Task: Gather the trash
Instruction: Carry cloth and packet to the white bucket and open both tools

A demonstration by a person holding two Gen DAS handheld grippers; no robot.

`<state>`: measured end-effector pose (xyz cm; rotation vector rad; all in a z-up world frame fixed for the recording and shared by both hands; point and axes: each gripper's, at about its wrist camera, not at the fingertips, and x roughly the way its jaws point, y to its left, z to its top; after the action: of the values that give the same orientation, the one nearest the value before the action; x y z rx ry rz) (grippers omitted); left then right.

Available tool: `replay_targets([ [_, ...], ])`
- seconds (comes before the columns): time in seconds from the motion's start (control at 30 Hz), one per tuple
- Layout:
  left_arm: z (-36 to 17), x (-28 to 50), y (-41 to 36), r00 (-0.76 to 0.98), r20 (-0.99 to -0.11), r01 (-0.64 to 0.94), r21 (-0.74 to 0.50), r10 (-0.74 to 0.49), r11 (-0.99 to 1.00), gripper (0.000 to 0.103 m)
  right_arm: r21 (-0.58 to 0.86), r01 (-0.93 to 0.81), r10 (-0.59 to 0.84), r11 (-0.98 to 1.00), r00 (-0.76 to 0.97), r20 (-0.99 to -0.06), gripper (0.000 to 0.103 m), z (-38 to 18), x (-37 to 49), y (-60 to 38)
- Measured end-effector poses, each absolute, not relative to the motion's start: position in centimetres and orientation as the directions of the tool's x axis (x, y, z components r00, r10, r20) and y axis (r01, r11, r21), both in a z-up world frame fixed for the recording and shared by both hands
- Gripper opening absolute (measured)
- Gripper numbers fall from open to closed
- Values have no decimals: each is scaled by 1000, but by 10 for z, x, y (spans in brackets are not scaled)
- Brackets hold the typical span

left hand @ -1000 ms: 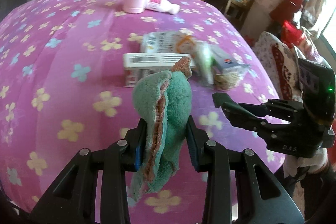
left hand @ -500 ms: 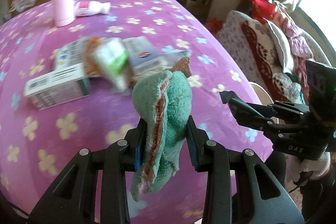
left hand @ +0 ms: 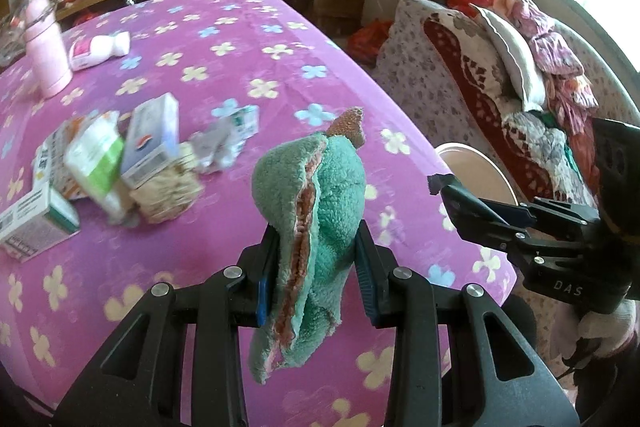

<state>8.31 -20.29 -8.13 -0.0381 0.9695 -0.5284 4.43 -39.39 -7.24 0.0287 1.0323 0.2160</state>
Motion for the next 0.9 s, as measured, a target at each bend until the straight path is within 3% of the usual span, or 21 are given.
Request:
replay_targets([
  [0.9,-88,85,-353,325,-789,589,-262,-521,764,32,120,117,45,986,504,-862,31,-87,9,-534],
])
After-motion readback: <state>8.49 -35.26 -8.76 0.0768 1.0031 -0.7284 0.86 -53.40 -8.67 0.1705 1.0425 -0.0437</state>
